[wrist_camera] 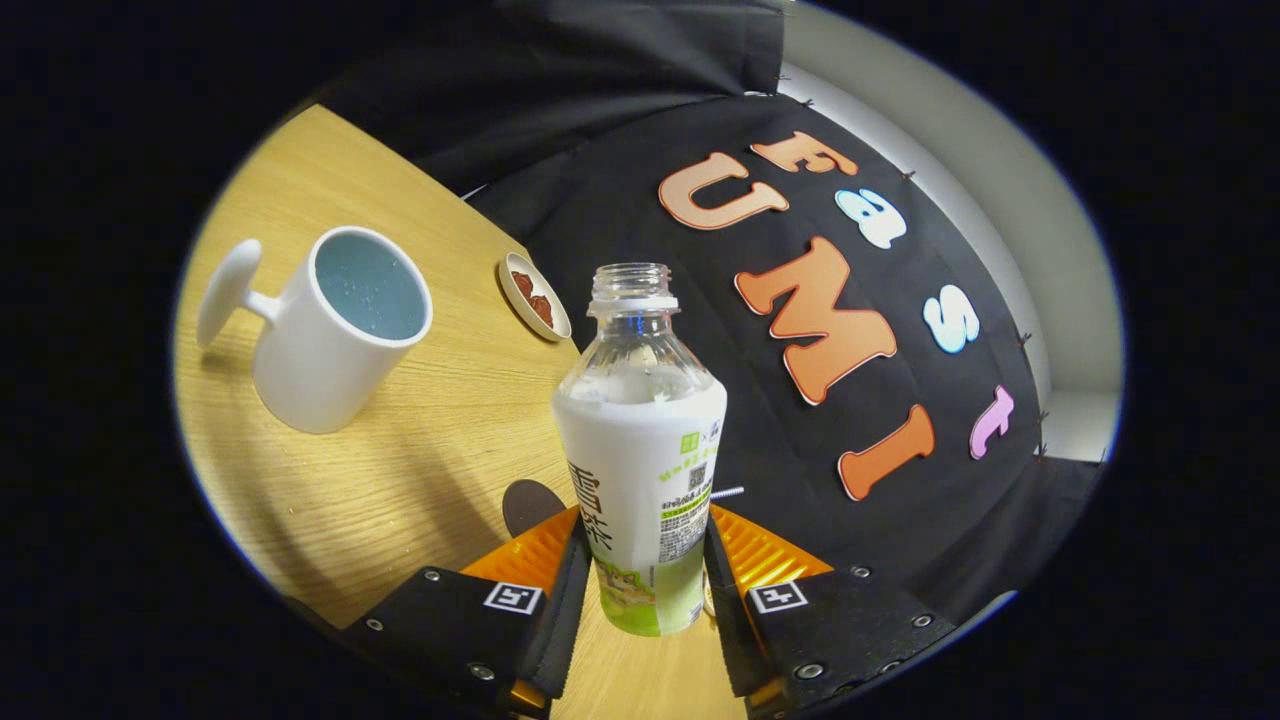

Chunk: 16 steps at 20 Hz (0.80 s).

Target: Take the bottle from table, then pour the juice into the cup, finally place the bottle on the coaster

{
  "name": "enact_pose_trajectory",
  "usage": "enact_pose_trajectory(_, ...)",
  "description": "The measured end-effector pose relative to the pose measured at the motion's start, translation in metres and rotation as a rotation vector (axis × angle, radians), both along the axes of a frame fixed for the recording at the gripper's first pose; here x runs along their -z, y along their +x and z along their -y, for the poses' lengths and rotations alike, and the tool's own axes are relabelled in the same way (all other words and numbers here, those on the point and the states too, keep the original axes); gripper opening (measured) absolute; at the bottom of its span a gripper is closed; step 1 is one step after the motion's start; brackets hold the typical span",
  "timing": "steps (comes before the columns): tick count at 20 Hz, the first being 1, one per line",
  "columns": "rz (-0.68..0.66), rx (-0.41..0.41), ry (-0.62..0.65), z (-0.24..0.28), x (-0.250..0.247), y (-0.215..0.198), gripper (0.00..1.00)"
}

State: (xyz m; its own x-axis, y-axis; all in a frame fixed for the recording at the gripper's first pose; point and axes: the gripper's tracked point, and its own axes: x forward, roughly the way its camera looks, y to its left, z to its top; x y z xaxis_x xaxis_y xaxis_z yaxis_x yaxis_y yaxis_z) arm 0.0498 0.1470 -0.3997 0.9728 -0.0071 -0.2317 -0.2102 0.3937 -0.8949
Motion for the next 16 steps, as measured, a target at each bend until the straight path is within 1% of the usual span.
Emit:
enact_pose_trajectory(9, 0.055, -0.087, -0.231, -0.013, -0.004, 0.009, 0.60)
enact_pose_trajectory(13, 0.110, -0.156, -0.371, -0.024, -0.011, 0.008, 0.60)
enact_pose_trajectory(16, 0.104, -0.171, -0.390, -0.029, -0.005, 0.007, 0.60)
